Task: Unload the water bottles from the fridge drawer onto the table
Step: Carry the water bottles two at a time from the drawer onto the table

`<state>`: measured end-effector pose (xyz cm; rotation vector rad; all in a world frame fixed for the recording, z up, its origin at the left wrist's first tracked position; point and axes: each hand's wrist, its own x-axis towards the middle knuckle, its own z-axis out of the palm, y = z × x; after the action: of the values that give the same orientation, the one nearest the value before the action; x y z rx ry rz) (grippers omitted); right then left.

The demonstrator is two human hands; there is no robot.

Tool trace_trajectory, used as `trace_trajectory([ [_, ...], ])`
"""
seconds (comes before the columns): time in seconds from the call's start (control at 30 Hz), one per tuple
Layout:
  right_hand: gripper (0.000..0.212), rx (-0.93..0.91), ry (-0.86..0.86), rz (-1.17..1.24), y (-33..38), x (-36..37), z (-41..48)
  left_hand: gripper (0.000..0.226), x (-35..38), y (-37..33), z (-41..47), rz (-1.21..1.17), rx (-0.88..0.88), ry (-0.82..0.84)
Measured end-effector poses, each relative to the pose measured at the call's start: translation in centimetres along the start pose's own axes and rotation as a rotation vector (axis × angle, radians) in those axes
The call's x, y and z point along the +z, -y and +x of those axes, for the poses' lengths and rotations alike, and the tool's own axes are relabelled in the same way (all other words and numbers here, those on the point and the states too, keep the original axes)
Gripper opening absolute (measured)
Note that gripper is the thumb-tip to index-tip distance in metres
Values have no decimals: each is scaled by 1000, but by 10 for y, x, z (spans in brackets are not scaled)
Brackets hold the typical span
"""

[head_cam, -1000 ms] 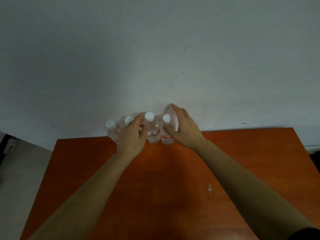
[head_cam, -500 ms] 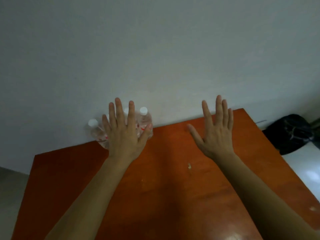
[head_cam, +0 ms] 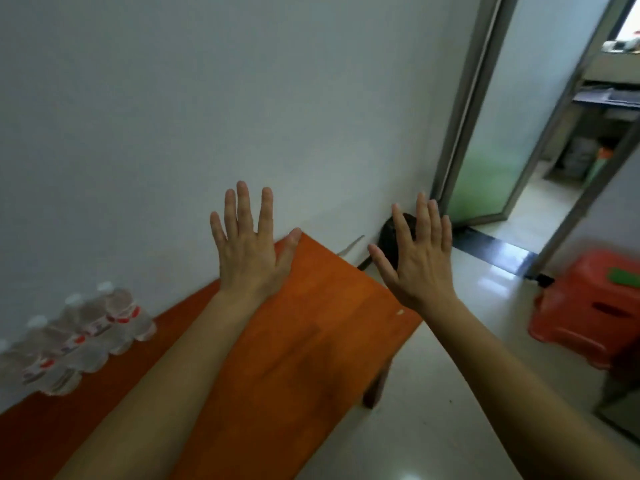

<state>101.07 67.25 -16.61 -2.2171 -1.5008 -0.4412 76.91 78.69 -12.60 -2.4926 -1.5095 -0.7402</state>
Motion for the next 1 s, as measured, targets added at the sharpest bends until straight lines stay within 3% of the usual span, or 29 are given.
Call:
trace_trajectory([
  [0.47,78,505,-88,-328,-394,-203,-217,78,43,-466,-89,-303,635,131],
  [0.7,82,709,-51,-515,-540,-245,-277,83,90,-662,-115,-433,905,166],
  [1.0,85,976,-33,-640,-713,-318,-331,82,114,-926,-127,-475,1150,380],
])
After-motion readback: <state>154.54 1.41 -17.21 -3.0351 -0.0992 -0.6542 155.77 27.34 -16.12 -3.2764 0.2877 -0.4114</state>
